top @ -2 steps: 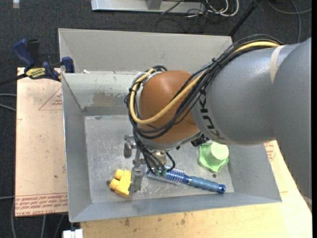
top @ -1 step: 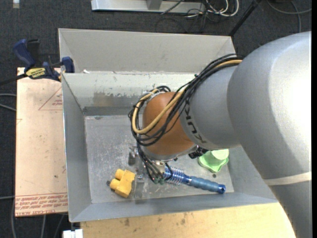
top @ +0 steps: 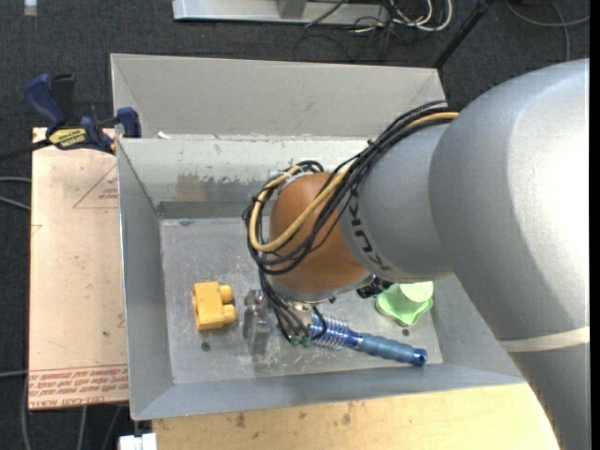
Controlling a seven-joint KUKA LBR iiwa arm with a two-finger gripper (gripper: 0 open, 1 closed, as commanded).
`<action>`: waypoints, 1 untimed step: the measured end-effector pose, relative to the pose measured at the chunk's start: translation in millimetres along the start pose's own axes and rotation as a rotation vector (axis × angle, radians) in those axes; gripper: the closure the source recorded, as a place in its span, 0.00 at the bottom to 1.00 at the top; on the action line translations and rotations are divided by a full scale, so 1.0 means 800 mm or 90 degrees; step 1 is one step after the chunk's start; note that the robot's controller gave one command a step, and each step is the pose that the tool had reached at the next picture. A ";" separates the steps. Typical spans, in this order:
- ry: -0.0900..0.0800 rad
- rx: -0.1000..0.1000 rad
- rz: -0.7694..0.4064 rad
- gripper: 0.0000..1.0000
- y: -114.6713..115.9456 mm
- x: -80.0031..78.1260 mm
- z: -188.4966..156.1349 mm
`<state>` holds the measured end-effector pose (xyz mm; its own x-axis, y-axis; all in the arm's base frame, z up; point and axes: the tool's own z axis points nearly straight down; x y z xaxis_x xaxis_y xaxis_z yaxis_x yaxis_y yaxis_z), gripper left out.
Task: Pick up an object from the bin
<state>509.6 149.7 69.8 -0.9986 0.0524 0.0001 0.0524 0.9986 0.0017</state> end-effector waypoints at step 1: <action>0.000 0.000 0.000 0.00 0.000 0.000 0.000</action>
Offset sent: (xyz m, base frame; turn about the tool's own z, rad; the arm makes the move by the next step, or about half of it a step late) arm 0.0000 0.0000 0.0000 0.0000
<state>509.6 149.7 69.8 -0.9986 0.0524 0.0002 0.0524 0.9986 0.0018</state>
